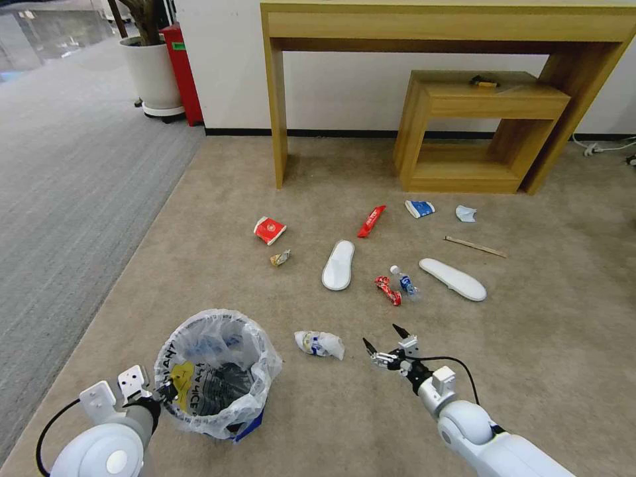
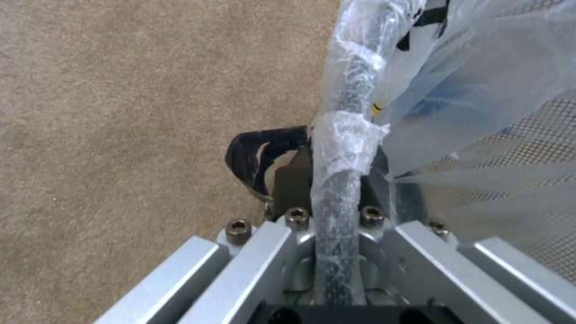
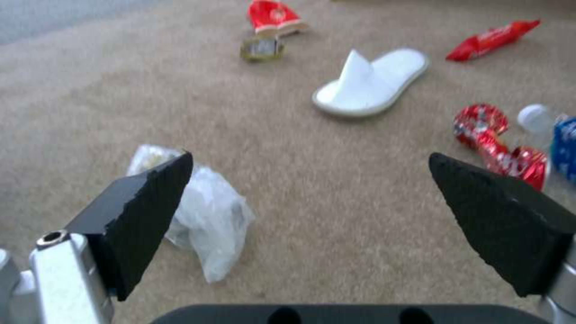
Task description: Pick up the trash bin and place the garbage on the floor into it.
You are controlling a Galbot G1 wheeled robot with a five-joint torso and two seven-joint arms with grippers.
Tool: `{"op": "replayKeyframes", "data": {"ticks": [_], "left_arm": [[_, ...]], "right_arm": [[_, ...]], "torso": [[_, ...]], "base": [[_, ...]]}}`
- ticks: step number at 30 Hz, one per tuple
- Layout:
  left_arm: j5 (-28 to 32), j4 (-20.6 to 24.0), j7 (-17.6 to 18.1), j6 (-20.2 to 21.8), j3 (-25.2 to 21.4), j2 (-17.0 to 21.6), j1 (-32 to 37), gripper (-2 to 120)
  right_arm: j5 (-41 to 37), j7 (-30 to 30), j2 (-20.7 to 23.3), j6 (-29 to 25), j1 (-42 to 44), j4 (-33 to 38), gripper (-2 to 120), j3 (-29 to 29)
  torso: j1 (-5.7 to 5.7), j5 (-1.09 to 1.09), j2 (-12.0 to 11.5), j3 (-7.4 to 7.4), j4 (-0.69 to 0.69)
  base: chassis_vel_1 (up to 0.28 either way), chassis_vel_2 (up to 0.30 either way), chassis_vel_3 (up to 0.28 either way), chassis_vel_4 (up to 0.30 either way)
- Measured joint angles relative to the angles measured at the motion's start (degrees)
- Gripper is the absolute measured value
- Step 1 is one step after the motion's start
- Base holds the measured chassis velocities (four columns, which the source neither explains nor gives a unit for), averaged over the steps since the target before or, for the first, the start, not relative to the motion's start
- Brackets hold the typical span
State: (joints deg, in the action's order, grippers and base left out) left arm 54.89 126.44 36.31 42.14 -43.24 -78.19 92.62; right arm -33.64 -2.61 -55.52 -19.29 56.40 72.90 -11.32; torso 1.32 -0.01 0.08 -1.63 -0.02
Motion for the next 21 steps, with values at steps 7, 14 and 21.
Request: {"op": "replayKeyframes", "data": {"ticks": [7,14,21], "left_arm": [[0.15,-1.09,-0.03,-0.01,1.08,0.60,-1.42,0],[0.37,-1.65,0.01,-0.01,1.38,0.76,-2.12,0],[0.40,-1.81,0.09,-0.01,1.21,0.65,-2.22,0]], "right_arm": [[0.08,0.10,-2.73,-0.09,-2.61,-6.64,100,-1.43],[0.20,-0.88,-6.80,-0.25,-5.63,-11.73,100,-4.33],[0.03,-1.06,-11.23,-1.54,-9.25,-15.43,100,-6.94]], "torso": [[0.00,0.00,0.00,0.00,-0.04],[0.00,0.01,0.00,0.00,-0.04],[0.00,0.02,0.00,0.00,-0.03]], "base": [[0.000,0.000,0.000,0.000],[0.000,0.000,0.000,0.000],[0.000,0.000,0.000,0.000]]}}
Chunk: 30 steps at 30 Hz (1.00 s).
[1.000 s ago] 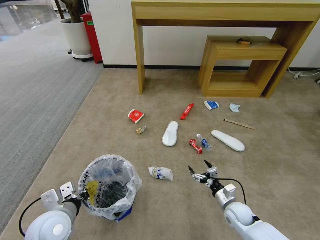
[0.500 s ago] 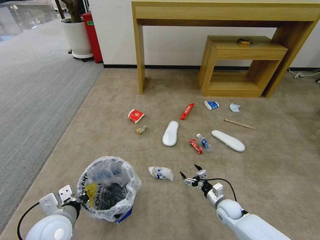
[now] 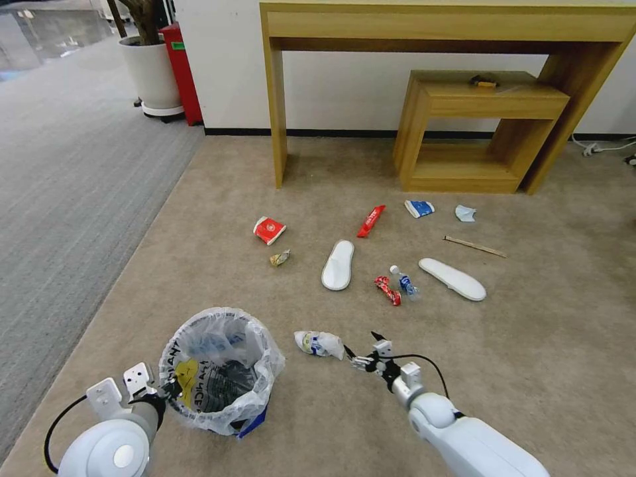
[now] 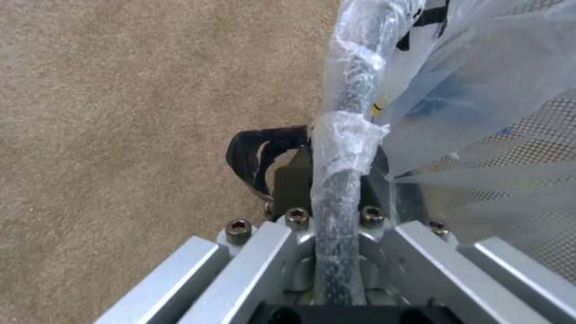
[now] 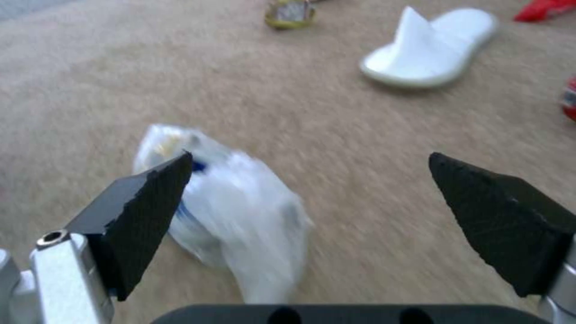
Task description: Pick up the trash bin and place the garbage on the floor into it.
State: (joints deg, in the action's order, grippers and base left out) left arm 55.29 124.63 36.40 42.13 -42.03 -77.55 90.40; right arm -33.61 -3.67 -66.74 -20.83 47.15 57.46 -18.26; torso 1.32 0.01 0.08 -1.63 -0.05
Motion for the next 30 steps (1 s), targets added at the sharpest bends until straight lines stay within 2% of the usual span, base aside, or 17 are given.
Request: {"op": "replayKeyframes", "data": {"ticks": [14,21,30], "left_arm": [[0.93,0.14,0.20,0.00,-0.27,0.99,-0.40,0],[1.61,-0.10,0.61,0.00,-0.23,1.47,-1.04,0],[2.29,-0.81,1.12,0.00,-0.15,2.04,-1.79,0]], "right_arm": [[-0.06,0.53,-5.93,-0.64,-3.47,-4.85,100,-2.56],[0.44,1.67,-6.57,0.01,-3.27,-6.13,100,-2.78],[-1.68,4.40,-4.98,2.87,-1.62,-5.13,100,-4.47]], "torso": [[0.00,-0.01,0.00,0.00,0.00],[0.00,-0.01,0.00,0.00,0.00],[0.00,-0.02,0.00,0.00,0.00]], "base": [[0.000,0.000,0.000,0.000],[0.000,0.000,0.000,0.000],[0.000,0.000,0.000,0.000]]}}
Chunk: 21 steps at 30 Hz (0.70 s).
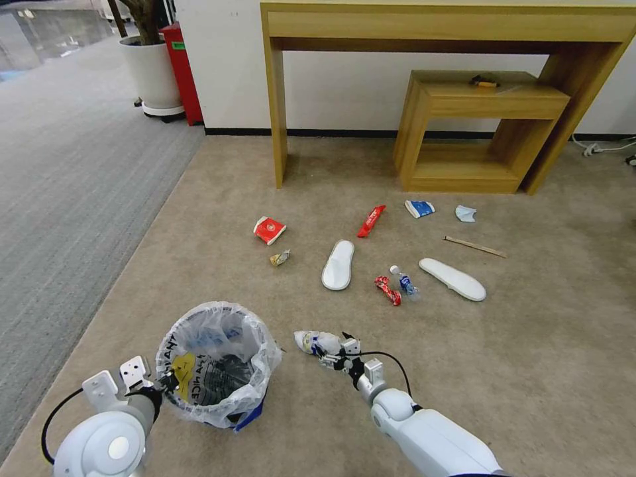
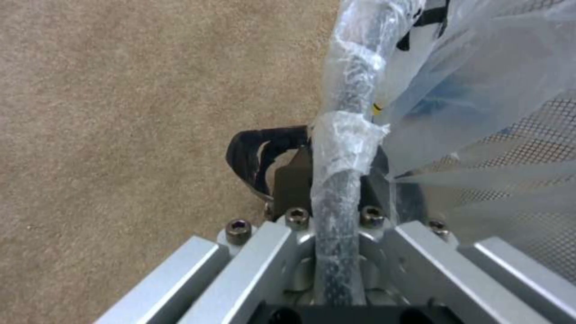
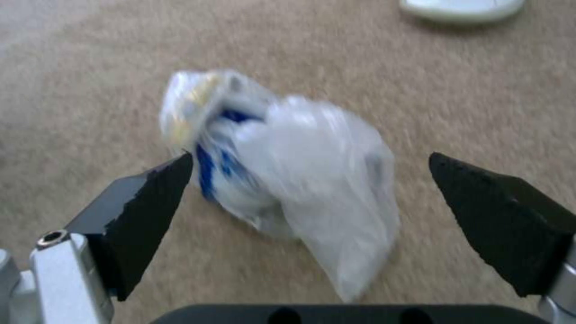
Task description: Pick up the trash bin and place the garbage on the floor into it.
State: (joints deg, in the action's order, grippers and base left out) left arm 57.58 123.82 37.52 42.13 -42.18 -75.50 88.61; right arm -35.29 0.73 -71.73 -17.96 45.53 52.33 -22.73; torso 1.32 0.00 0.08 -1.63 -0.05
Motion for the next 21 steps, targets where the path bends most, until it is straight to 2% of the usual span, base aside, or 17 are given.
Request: {"op": "replayKeyframes", "data": {"ticks": [21], "left_arm": [[0.23,-1.03,-0.13,0.00,0.32,-0.18,-1.10,0]], "right_arm": [[-2.68,0.74,0.49,2.15,-4.97,-1.12,100,-4.46]], "torso": [[0.00,0.00,0.00,0.00,0.00]], "base": [[0.000,0.000,0.000,0.000]]}}
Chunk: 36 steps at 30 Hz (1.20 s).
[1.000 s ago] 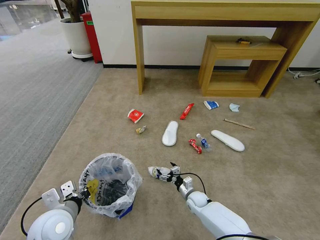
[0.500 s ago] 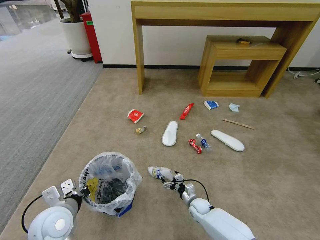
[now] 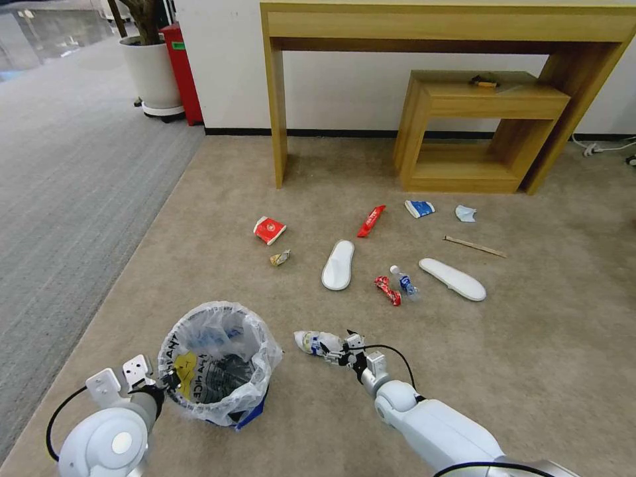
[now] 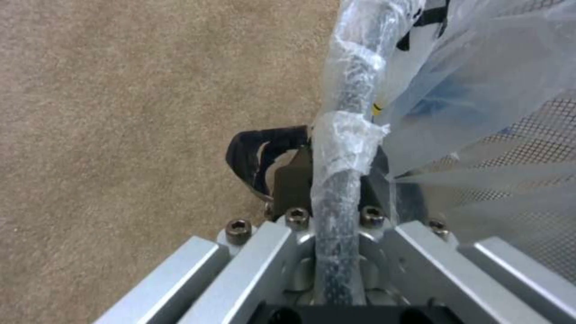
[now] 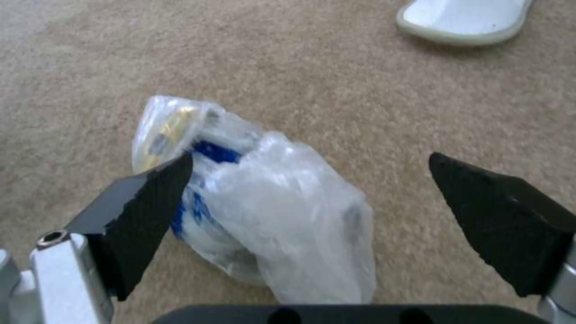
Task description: Pick up the trash bin and place the garbage on the floor into it.
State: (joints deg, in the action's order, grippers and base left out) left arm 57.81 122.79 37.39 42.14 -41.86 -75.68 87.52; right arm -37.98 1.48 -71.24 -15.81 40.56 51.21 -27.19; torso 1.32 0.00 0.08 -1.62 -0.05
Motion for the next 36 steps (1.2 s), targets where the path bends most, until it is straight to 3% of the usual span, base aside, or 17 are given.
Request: {"op": "replayKeyframes", "data": {"ticks": [11,17,36], "left_arm": [[0.41,0.12,0.00,0.00,-0.23,0.30,-0.19,0],[0.40,-0.73,0.00,0.00,0.11,0.28,-0.76,0],[0.58,-0.76,0.02,0.00,0.33,0.62,-0.89,0]], "right_arm": [[-0.62,0.25,-0.94,0.49,-1.59,-0.72,100,-0.98],[-0.92,-1.54,-0.89,-2.29,-1.37,-1.45,100,-0.59],[0.37,0.50,-0.88,-1.01,-0.47,-1.48,100,-0.84]], "torso": [[0.00,0.00,0.00,0.00,0.01],[0.00,-0.01,0.00,0.00,0.00],[0.00,-0.01,0.00,0.00,0.01]], "base": [[0.000,0.000,0.000,0.000],[0.000,0.000,0.000,0.000],[0.000,0.000,0.000,0.000]]}}
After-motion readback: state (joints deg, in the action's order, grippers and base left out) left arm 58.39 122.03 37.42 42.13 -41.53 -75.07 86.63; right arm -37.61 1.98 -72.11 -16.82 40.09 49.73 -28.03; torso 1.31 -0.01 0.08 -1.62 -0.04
